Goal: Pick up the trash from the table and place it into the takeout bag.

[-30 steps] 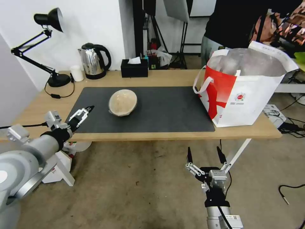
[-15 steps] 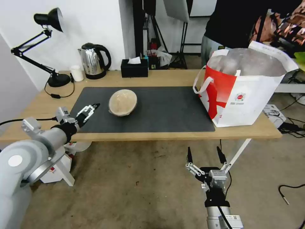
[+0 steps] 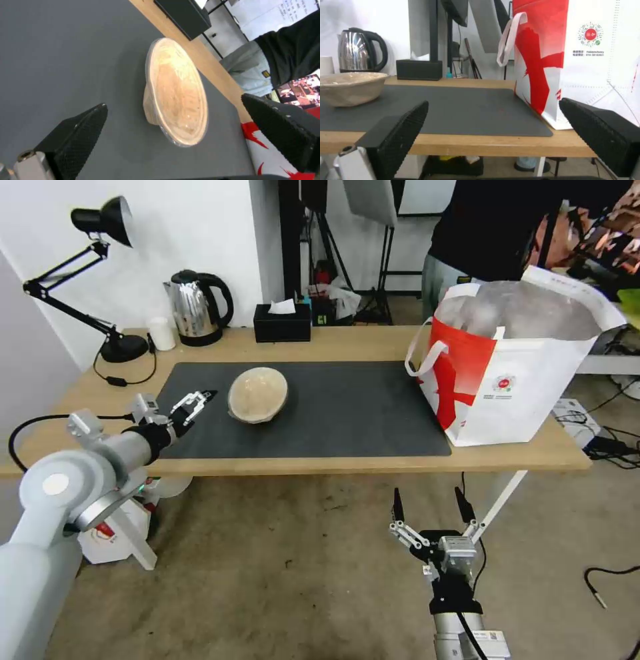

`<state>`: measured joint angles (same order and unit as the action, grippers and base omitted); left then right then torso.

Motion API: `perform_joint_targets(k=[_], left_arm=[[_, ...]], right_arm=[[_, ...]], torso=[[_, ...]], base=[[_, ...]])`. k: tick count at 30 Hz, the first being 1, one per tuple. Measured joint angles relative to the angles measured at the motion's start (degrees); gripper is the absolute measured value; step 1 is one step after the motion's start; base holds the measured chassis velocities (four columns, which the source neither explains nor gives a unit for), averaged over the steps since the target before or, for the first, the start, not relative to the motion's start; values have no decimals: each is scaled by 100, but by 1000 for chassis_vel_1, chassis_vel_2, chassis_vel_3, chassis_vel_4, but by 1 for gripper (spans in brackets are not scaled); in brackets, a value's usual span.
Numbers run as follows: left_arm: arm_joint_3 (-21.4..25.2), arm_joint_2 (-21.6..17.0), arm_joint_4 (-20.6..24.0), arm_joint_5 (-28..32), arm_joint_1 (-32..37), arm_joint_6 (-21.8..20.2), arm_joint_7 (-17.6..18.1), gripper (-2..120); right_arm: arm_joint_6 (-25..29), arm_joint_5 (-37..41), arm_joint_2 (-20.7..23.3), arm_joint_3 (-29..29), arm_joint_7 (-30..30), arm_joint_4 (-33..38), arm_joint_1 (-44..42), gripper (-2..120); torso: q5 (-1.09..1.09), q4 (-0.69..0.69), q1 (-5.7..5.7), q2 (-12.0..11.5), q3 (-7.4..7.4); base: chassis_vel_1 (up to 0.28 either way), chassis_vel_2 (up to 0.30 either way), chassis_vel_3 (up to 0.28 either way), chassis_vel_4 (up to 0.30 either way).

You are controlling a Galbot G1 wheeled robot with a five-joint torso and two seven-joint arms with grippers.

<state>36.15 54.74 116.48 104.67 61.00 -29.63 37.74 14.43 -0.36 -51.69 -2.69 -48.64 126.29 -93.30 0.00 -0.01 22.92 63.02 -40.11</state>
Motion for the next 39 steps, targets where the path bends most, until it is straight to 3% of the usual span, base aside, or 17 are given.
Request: perform_joint_targets(k=[9, 39], left_arm=[[-463, 99, -502, -46, -486, -17, -7, 100], [-1328, 527, -1467, -345, -1328, -56, -164, 100]], right_arm=[[0, 0, 0, 0, 0, 0, 0, 100], [0, 0, 0, 0, 0, 0, 0, 100]], torso=[[0, 0, 0, 0, 0], [0, 0, 0, 0, 0]], base=[[0, 0, 0, 0], [0, 0, 0, 0]])
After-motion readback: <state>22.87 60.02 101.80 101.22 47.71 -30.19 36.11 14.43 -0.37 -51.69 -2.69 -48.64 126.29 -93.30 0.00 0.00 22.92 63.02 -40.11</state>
